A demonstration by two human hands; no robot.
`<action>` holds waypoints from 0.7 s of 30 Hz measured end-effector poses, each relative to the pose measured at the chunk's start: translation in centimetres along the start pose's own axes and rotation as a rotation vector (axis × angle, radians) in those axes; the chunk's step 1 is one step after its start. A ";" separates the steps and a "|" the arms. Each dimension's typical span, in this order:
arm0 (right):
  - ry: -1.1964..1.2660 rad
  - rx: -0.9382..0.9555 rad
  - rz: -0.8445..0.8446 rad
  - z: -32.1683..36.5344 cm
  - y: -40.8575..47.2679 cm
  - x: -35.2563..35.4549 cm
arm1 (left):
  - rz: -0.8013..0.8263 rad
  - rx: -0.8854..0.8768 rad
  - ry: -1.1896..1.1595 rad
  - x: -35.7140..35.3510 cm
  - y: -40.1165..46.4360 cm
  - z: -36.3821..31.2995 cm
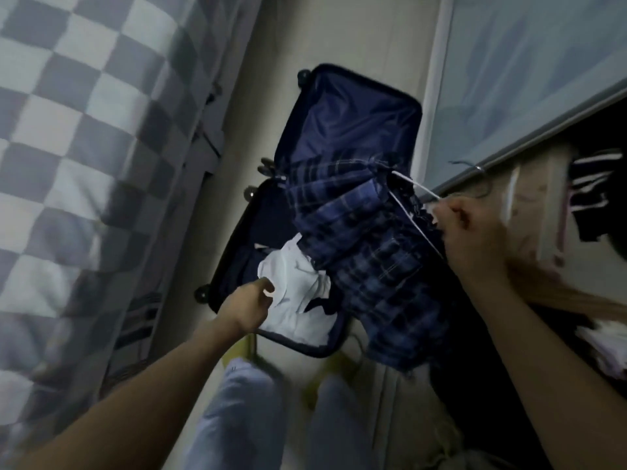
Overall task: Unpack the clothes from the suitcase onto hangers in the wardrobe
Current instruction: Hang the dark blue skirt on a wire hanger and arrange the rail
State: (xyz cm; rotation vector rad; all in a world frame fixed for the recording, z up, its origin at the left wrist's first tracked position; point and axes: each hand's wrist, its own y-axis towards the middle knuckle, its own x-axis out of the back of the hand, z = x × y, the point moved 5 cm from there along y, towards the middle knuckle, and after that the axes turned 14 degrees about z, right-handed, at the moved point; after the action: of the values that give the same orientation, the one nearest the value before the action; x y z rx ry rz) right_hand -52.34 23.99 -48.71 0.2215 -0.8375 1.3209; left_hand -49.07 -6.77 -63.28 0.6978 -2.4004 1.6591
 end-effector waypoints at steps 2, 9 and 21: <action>0.037 0.012 0.022 -3.7 1.8 -3.1 | 0.023 0.031 -0.011 -2.3 4.2 1.7; 0.270 -0.035 0.017 -12.7 4.9 -9.7 | 0.126 -0.058 -0.051 -8.8 16.7 1.3; 0.323 -0.075 0.079 -14.4 4.7 -10.4 | 0.013 0.013 0.213 -7.8 20.4 1.4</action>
State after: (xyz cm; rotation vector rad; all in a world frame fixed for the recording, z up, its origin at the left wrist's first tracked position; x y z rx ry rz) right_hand -50.75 25.86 -66.94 -0.0845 -0.6238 1.3522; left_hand -51.14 0.00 -83.97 0.4808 -2.2519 1.6624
